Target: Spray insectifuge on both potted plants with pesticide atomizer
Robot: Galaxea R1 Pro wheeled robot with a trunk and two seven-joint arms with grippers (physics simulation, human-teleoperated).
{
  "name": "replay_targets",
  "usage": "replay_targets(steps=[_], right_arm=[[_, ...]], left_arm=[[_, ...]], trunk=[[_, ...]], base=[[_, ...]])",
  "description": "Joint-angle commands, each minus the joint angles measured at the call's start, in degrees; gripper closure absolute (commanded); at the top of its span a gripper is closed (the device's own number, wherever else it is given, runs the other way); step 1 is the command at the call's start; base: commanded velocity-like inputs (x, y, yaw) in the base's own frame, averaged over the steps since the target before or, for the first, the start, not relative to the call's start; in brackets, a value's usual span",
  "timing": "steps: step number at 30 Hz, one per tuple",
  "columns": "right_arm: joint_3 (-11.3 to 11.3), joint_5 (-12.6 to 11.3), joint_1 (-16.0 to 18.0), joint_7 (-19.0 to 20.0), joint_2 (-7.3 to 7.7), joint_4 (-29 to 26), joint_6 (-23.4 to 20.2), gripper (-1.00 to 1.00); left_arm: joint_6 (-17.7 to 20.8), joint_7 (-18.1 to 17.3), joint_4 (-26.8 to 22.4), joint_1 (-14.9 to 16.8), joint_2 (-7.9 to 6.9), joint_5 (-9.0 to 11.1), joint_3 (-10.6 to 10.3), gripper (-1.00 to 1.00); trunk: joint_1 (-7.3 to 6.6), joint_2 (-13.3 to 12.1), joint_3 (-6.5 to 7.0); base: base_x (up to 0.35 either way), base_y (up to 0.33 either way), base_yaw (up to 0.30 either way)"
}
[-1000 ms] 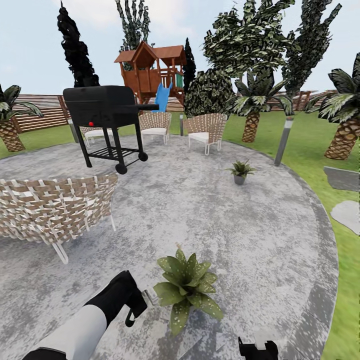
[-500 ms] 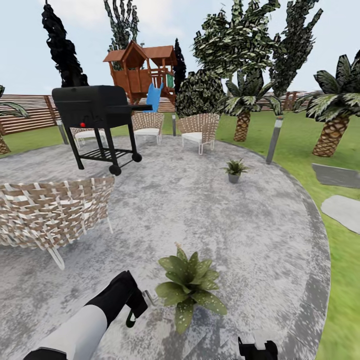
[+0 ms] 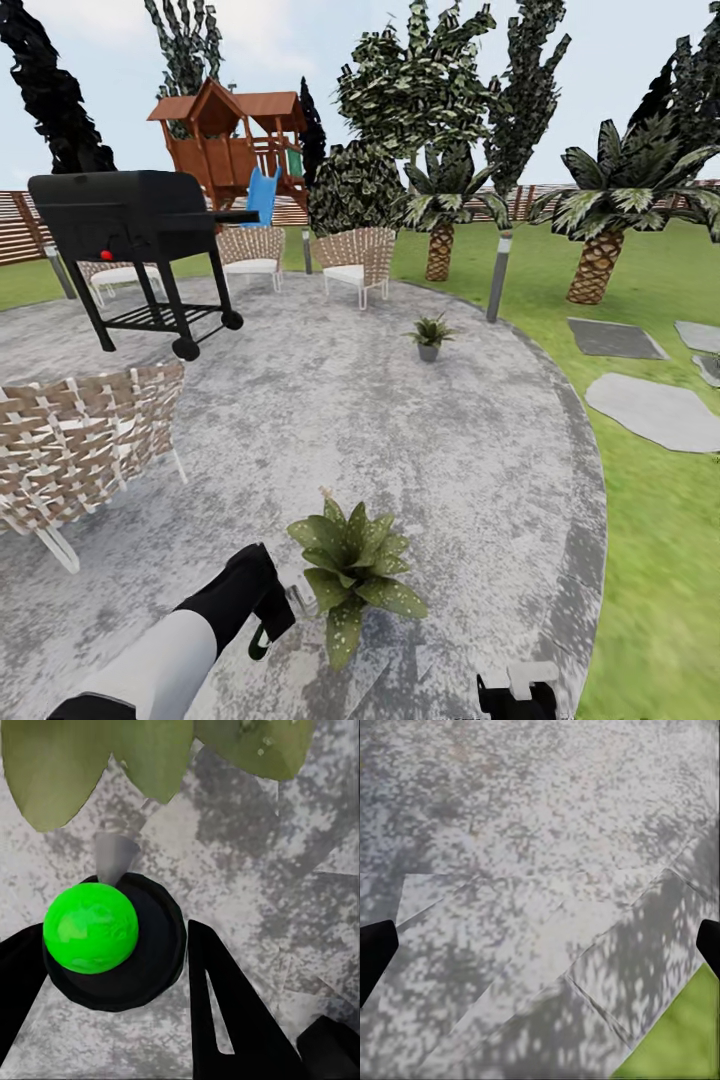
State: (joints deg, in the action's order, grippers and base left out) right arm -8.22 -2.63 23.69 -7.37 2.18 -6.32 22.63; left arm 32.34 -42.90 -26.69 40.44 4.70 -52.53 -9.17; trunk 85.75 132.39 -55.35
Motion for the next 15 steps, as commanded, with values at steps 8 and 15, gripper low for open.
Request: replay_targets(steps=[8,15], right_arm=[[-0.5,-0.2,0.0,-0.3,0.04,0.1,0.1,-1.00],[-0.5,-0.2,0.0,-0.2,0.11,0.1,0.1,-1.00]], left_arm=[[2.8,-3.2,-0.5,0.8,-3.28,-0.7,-0.6,1.00],[2.8,-3.4,0.3,0.4,-3.11,-0.4,-0.8,1.00]], trunk=[[-0.01,0.0,-0.05],[-0.01,0.0,-0.05]], base=[[0.000,0.001,-0.022],[0.000,0.073,0.000]])
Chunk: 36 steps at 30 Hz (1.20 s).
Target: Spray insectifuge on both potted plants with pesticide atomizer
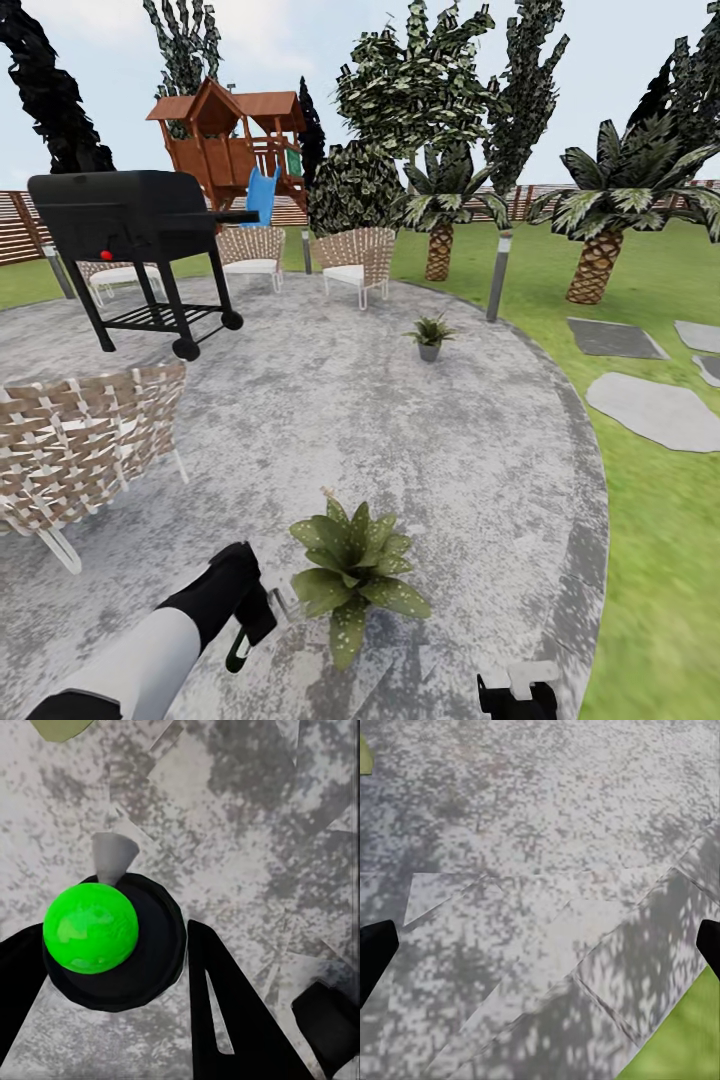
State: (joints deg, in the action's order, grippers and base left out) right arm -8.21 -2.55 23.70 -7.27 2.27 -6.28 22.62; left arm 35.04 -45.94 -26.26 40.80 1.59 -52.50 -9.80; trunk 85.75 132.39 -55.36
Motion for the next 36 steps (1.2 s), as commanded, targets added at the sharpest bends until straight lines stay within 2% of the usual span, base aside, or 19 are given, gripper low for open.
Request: replay_targets(steps=[1,8,15,22,24,29,36], right_arm=[[-0.5,-0.3,0.0,-0.3,0.02,0.0,0.1,-1.00],[-0.5,-0.3,0.0,-0.4,0.02,0.0,0.1,-1.00],[-0.4,-0.4,0.0,-0.4,0.02,0.0,0.1,-1.00],[-0.5,-0.4,0.0,-0.4,0.02,0.0,0.1,-1.00],[-0.5,-0.4,0.0,-0.4,0.02,0.0,0.1,-1.00],[-0.5,-0.4,0.0,-0.4,-0.02,0.0,0.1,-1.00],[-0.5,-0.4,0.0,-0.4,-0.02,0.0,0.1,-1.00]], left_arm=[[0.0,-0.5,-0.1,0.0,0.12,-0.4,-0.1,1.00],[-0.5,-0.1,-0.9,-0.1,0.27,-0.7,-0.2,1.00],[-0.6,-0.2,-0.1,-0.3,0.31,-0.4,0.1,1.00],[-0.7,-0.1,0.2,-0.5,1.43,-0.3,0.2,1.00],[-0.9,0.1,1.7,-1.3,1.42,-0.4,0.2,1.00],[-2.6,2.7,3.0,-2.8,1.19,-0.6,0.2,1.00],[-2.6,3.0,2.3,-2.8,1.31,-0.7,0.0,1.00]], trunk=[[-0.01,0.0,-0.05],[-0.01,0.0,-0.05],[-0.01,0.0,-0.05],[-0.01,0.0,-0.05],[-0.01,0.0,-0.05],[-0.01,0.0,-0.05],[-0.01,0.0,-0.05]], base=[[0.000,0.093,0.000],[0.000,0.014,-0.005],[0.065,0.193,-0.219],[0.006,0.006,-0.014],[0.000,0.000,0.000],[0.036,0.020,0.000],[0.162,0.239,-0.008]])
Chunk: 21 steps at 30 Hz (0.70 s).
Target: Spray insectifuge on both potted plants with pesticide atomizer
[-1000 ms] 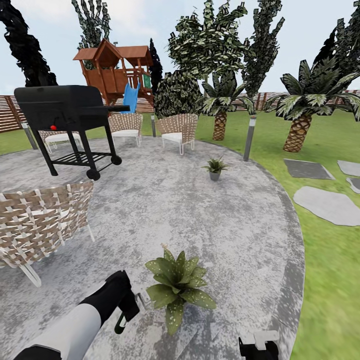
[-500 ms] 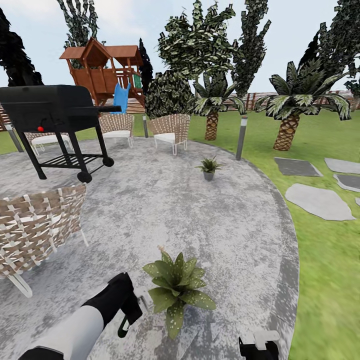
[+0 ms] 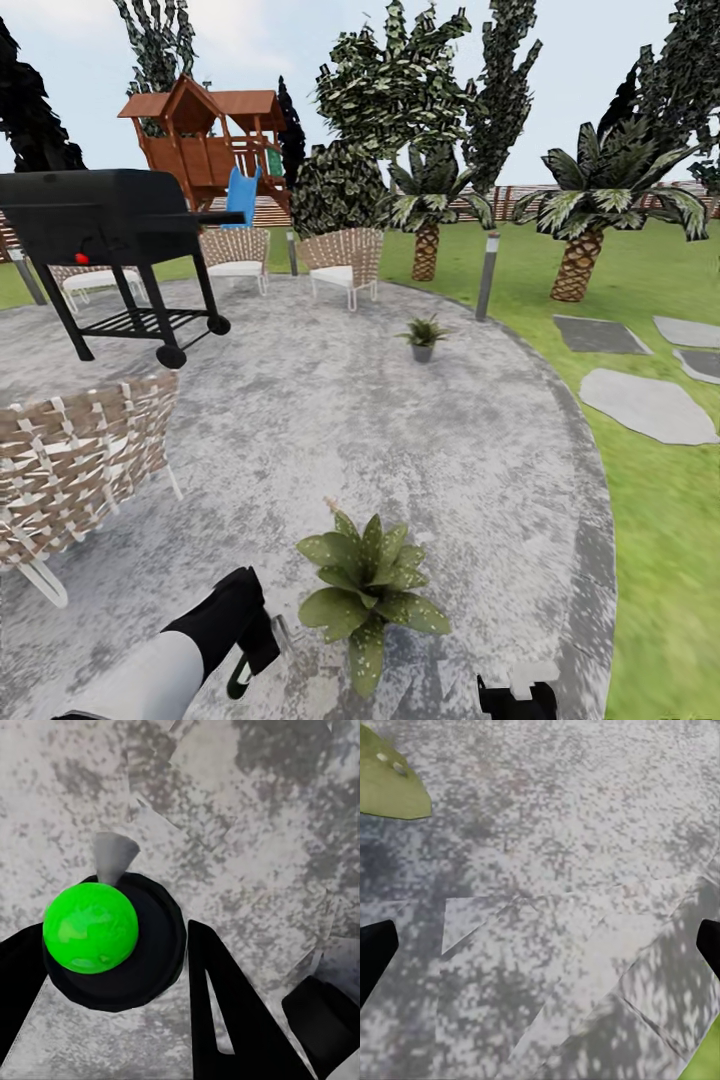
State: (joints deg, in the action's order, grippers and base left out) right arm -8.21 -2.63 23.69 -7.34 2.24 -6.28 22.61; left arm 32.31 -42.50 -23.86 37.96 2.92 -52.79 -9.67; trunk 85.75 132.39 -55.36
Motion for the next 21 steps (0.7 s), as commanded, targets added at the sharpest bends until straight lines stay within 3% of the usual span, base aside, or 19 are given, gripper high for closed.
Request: replay_targets(steps=[1,6,8,11,16,18,21], right_arm=[[-0.5,-0.3,0.0,-0.3,0.01,0.0,0.2,-1.00],[-0.5,-0.3,0.0,-0.3,-0.03,0.0,0.2,-1.00],[-0.5,-0.3,0.0,-0.3,0.00,0.0,0.2,-1.00],[-0.5,-0.3,0.0,-0.3,-0.01,0.0,0.2,-1.00],[-0.5,-0.2,0.0,-0.3,-0.03,0.0,0.2,-1.00],[-0.5,-0.3,0.0,-0.3,-0.04,0.0,0.2,-1.00],[-0.5,-0.3,0.0,-0.3,-0.04,0.0,0.2,-1.00]], left_arm=[[0.1,-0.4,-0.1,0.0,0.03,-0.4,-0.1,1.00],[-0.4,-1.0,-0.5,0.2,-0.56,-0.1,0.0,1.00],[-4.0,-1.7,-0.9,0.8,-1.28,0.3,0.2,1.00],[-5.7,-4.4,-1.3,1.0,-0.35,0.0,0.1,1.00],[-5.3,-4.9,-1.4,0.7,1.14,-0.4,0.0,1.00],[-5.0,-5.0,-0.9,0.6,1.45,-0.3,-1.4,1.00],[0.4,-7.1,-1.2,0.9,1.61,-0.3,-5.5,1.00]], trunk=[[-0.01,0.0,-0.05],[-0.01,0.0,-0.05],[-0.01,0.0,-0.05],[-0.01,0.0,-0.05],[-0.01,0.0,-0.05],[-0.01,0.0,-0.05],[-0.01,0.0,-0.05]], base=[[0.015,0.240,-0.147],[0.003,0.044,-0.162],[0.000,0.003,-0.024],[0.000,0.001,-0.004],[0.000,0.000,0.000],[0.000,0.000,0.000],[0.000,0.000,0.000]])
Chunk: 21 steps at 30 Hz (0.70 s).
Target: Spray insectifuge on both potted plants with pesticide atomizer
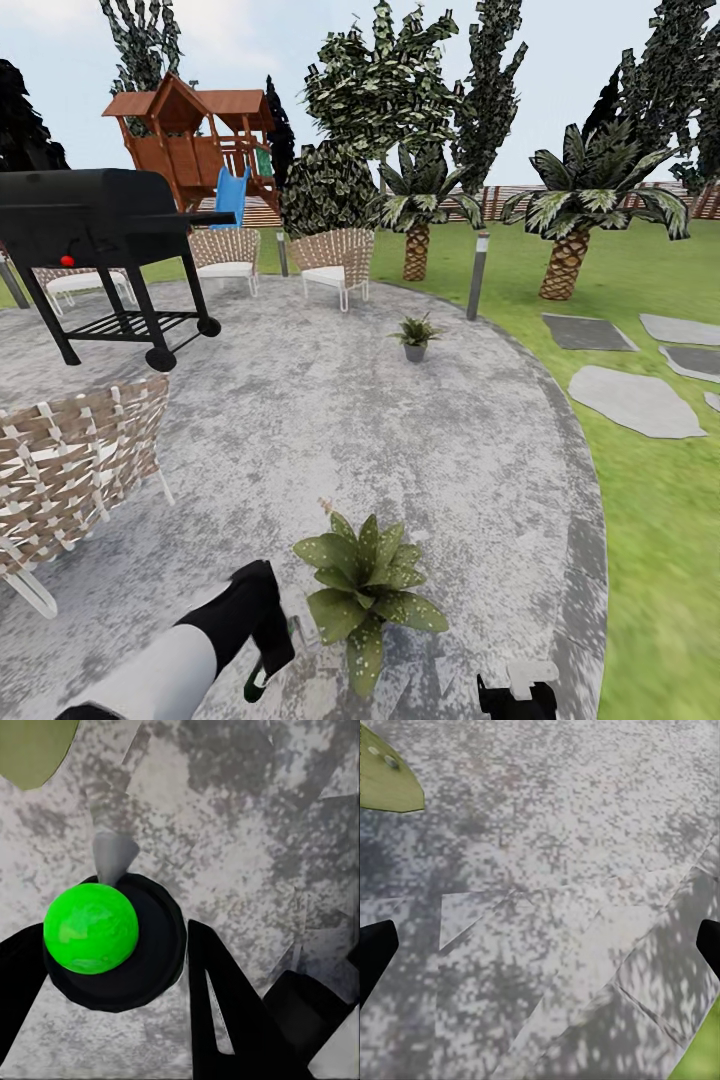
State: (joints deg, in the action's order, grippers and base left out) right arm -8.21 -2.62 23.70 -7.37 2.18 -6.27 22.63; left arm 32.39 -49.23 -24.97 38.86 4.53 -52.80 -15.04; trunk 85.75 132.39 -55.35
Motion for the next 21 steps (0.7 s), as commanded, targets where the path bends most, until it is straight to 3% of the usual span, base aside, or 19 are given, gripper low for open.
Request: replay_targets(steps=[1,4,13,21], right_arm=[[-0.5,-0.3,0.0,-0.3,0.01,0.0,0.1,-1.00],[-0.5,-0.3,0.0,-0.3,0.06,0.0,0.1,-1.00],[-0.5,-0.3,0.0,-0.3,-0.07,0.0,0.1,-1.00],[-0.4,-0.3,0.0,-0.3,0.01,0.0,0.1,-1.00]], left_arm=[[2.0,-1.8,-0.4,0.1,0.02,-0.4,-1.2,1.00],[3.7,-3.7,-0.7,0.5,-0.10,-0.5,-3.4,1.00],[3.9,-3.7,-0.7,0.6,-0.06,-0.5,-3.6,1.00],[4.1,-3.5,-0.8,0.6,-0.27,-0.5,-3.6,1.00]], trunk=[[-0.01,0.0,-0.05],[-0.01,0.0,-0.05],[-0.01,0.0,-0.05],[-0.01,0.0,-0.05]], base=[[0.000,0.000,0.000],[0.000,0.000,0.000],[0.000,0.006,-0.044],[0.000,0.256,-0.224]])
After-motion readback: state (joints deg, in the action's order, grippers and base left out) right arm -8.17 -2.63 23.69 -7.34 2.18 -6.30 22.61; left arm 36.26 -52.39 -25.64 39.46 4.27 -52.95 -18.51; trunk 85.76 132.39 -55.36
